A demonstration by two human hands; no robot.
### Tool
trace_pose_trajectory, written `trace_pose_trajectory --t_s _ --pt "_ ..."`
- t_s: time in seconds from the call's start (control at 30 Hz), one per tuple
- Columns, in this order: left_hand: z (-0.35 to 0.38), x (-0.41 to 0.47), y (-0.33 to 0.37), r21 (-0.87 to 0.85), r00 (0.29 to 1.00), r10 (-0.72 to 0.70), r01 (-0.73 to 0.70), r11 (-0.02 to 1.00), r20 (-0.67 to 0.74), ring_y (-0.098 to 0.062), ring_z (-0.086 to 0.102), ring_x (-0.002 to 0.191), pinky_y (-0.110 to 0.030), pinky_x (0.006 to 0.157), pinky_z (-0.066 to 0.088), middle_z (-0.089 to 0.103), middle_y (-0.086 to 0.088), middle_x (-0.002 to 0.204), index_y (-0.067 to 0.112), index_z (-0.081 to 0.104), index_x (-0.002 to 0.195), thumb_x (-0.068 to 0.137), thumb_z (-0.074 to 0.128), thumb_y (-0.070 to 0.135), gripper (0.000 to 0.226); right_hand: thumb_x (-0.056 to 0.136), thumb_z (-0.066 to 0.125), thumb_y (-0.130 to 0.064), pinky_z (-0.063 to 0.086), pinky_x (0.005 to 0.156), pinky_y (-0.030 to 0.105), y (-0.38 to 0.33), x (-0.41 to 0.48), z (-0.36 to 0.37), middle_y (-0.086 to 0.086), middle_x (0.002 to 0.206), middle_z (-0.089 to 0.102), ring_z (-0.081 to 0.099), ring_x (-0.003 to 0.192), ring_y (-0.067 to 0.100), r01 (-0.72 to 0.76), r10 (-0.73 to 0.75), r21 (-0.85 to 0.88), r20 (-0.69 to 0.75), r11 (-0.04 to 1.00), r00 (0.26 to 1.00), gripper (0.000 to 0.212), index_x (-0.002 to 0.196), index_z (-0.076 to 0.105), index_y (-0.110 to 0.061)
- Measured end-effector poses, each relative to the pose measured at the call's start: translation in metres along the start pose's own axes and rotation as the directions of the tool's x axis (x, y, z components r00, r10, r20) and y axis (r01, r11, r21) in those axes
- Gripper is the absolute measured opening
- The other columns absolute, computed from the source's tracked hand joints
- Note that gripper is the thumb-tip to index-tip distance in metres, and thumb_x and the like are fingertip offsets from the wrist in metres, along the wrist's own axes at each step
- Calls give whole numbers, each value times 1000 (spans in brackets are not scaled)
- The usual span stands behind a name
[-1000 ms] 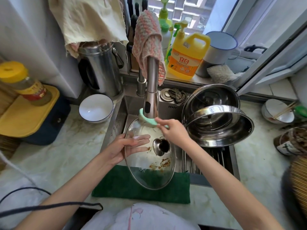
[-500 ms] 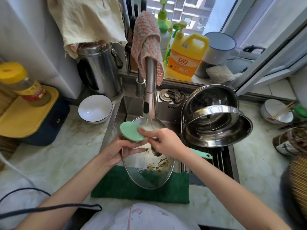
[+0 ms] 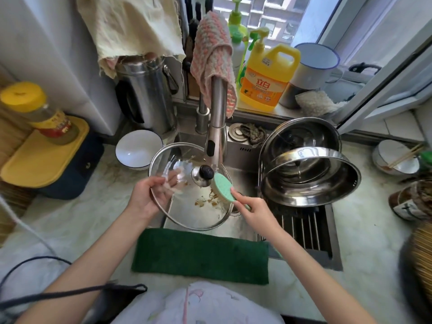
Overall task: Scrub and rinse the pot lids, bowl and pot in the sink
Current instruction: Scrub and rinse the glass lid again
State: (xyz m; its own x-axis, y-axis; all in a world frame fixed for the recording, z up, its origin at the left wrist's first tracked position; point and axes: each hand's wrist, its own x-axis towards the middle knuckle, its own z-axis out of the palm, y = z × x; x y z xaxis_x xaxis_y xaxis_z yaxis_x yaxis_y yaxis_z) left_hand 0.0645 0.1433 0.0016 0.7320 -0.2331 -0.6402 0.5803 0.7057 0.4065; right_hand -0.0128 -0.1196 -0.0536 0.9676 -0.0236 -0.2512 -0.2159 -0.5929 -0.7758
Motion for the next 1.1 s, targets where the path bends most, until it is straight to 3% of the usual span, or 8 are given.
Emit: trace_pose_trajectory --t_s 0.13,0.27,0.37,0.5,0.6,0.77,0.87,1.1 --pt "5 2 1 -51 999 37 -36 998 12 -30 72 79 -28 65 59 71 -25 92 -4 57 84 25 74 -8 62 94 57 -23 39 52 19 -1 3 -2 -1 112 69 55 57 3 -25 35 70 -155 997 987 38 126 46 -40" --pt "23 -7 0 -5 995 92 -92 996 -26 -16 66 62 -19 58 44 72 -16 71 8 54 58 31 53 -4 29 93 60 -23 33 49 22 -4 -2 8 -6 98 73 37 47 1 115 -113 10 -93 993 989 41 127 50 -42" --pt "22 -3 -1 -54 991 129 -132 990 -46 -29 72 66 -25 47 55 72 -19 80 9 42 64 46 42 -8 25 94 57 -22 36 46 23 2 12 -1 0 92 73 43 45 0 -65 78 67 -225 996 971 37 130 54 -32" --pt "17 5 -1 -90 989 128 -135 987 -75 -38 67 95 -33 51 57 67 -25 100 4 49 79 56 29 -5 32 93 58 -27 55 68 41 -6 -11 21 12 110 69 68 76 20 124 -122 85 -37 989 992 42 128 49 -49" --pt "20 5 -4 -102 990 118 -126 987 -81 -40 59 111 -39 57 60 65 -24 107 7 46 71 56 29 -5 26 95 57 -22 46 50 22 -4 5 12 13 112 69 57 56 1 -25 51 123 -210 992 976 39 126 46 -43" --pt "32 -4 -10 -33 988 101 -106 994 -118 -27 72 70 -15 42 46 68 -18 97 3 55 75 56 29 -6 33 94 58 -20 40 46 23 -21 -8 31 7 108 71 44 45 4 116 -110 102 -64 988 992 40 131 51 -34" --pt "40 -8 -15 -79 987 99 -109 991 -124 -24 71 66 -10 62 48 72 -12 78 4 57 87 57 27 -7 44 95 56 -20 32 46 29 -12 4 23 8 104 73 34 44 3 -3 33 135 -215 991 976 38 130 50 -34" --pt "37 0 -13 -103 982 130 -144 984 -138 -28 72 69 -33 49 56 72 -15 74 -1 54 101 56 28 -8 53 94 58 -20 28 46 29 -7 -8 29 9 101 73 28 43 4 37 -22 103 -147 994 989 39 131 53 -34"
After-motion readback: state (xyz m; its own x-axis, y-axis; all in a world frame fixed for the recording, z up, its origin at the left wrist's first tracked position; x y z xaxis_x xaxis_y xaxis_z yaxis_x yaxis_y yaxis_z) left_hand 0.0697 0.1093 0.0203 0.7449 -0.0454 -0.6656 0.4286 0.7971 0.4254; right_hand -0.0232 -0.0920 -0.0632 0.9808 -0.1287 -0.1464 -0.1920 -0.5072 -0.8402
